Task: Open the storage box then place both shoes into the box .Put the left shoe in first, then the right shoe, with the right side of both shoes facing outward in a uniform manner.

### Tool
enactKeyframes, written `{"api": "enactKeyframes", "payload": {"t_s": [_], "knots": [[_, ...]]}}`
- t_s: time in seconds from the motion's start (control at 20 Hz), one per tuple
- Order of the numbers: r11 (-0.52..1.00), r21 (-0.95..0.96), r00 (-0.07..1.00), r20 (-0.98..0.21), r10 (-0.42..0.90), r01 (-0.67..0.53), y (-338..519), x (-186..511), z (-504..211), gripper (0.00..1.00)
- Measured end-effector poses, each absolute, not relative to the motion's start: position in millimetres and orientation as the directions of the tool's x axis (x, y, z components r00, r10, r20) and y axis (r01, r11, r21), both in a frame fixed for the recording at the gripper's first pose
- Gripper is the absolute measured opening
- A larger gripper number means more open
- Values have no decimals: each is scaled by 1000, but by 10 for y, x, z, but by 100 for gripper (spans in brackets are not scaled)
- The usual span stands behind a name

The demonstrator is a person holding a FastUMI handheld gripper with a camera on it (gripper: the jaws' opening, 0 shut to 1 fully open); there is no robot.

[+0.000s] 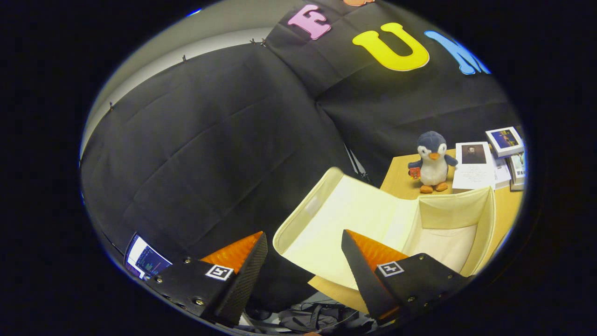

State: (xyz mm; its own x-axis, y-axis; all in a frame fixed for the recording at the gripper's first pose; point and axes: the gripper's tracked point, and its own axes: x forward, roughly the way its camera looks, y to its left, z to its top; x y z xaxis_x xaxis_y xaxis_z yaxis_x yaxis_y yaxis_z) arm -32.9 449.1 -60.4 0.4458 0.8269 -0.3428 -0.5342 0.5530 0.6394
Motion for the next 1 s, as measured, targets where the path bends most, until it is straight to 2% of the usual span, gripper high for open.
{"api": "enactKeyframes", "payload": {"t_s": [0.55, 1.0], "knots": [[738, 478, 628, -402, 666, -476, 3390, 64, -723, 97], [842, 380, 708, -465, 532, -384, 2493, 239, -1009, 97]]}}
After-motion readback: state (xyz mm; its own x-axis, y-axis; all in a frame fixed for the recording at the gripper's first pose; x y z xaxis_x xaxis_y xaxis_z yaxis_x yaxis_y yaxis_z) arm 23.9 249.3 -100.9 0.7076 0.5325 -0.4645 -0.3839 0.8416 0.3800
